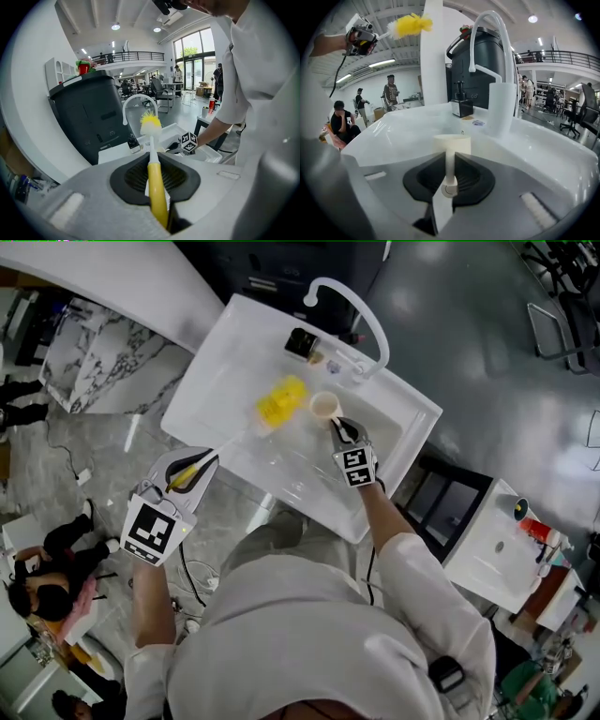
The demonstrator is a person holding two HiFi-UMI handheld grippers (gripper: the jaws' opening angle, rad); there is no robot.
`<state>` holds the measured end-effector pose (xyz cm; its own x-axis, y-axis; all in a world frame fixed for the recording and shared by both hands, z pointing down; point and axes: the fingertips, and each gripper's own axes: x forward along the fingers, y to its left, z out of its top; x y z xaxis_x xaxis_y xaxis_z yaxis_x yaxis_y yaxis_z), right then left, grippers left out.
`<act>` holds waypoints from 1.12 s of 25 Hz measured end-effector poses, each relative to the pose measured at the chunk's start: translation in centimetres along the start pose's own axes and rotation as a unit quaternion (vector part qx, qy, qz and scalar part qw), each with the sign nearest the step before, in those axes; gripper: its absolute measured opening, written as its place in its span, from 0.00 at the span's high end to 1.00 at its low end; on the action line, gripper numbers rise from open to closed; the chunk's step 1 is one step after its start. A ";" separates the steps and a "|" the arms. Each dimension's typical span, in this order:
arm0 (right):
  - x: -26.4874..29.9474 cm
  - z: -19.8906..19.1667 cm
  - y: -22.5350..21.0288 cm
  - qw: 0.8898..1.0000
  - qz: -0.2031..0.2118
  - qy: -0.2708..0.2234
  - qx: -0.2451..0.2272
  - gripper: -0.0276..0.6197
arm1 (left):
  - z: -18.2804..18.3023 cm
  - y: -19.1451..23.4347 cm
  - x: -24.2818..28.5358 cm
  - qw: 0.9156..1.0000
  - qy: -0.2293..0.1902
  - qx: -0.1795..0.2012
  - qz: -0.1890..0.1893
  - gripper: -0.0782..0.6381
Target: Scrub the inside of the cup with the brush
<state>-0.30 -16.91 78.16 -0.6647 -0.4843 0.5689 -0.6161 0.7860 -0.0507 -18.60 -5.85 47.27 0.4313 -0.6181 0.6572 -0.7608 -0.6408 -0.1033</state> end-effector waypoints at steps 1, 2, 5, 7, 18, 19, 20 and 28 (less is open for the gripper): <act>0.4 -0.4 0.0 1.000 0.000 0.004 0.001 0.89 | -0.3 0.1 0.1 1.000 0.002 -0.001 0.000 0.83; 0.8 -0.9 0.0 1.000 0.001 0.008 0.002 0.89 | -0.5 0.2 0.1 1.000 0.004 -0.003 -0.001 0.83; 2.2 -2.4 0.1 1.000 0.002 0.021 0.004 0.89 | -1.2 0.4 0.4 1.000 0.009 -0.007 -0.004 0.83; 3.0 -3.2 0.1 1.000 0.003 0.027 0.006 0.89 | -1.6 0.6 0.6 1.000 0.012 -0.009 -0.006 0.83; 4.9 -4.0 0.1 1.000 0.000 0.023 0.005 0.89 | -3.4 0.9 0.9 0.999 0.027 -0.018 -0.017 0.83; 5.0 -4.0 0.0 1.000 -0.001 0.021 0.003 0.89 | -3.5 0.9 0.9 0.999 0.026 -0.020 -0.017 0.83; 5.0 -4.0 0.1 1.000 0.000 0.019 0.002 0.89 | -3.6 0.9 1.0 0.999 0.026 -0.021 -0.018 0.83; 4.1 -5.5 0.4 0.999 -0.005 0.033 0.005 0.89 | -3.5 0.7 1.9 0.999 0.019 -0.021 -0.030 0.83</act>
<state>-0.96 -16.51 85.00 -0.6283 -0.4659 0.6230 -0.6273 0.7771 -0.0516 -19.99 -5.83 51.04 0.4587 -0.5617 0.6886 -0.7548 -0.6552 -0.0317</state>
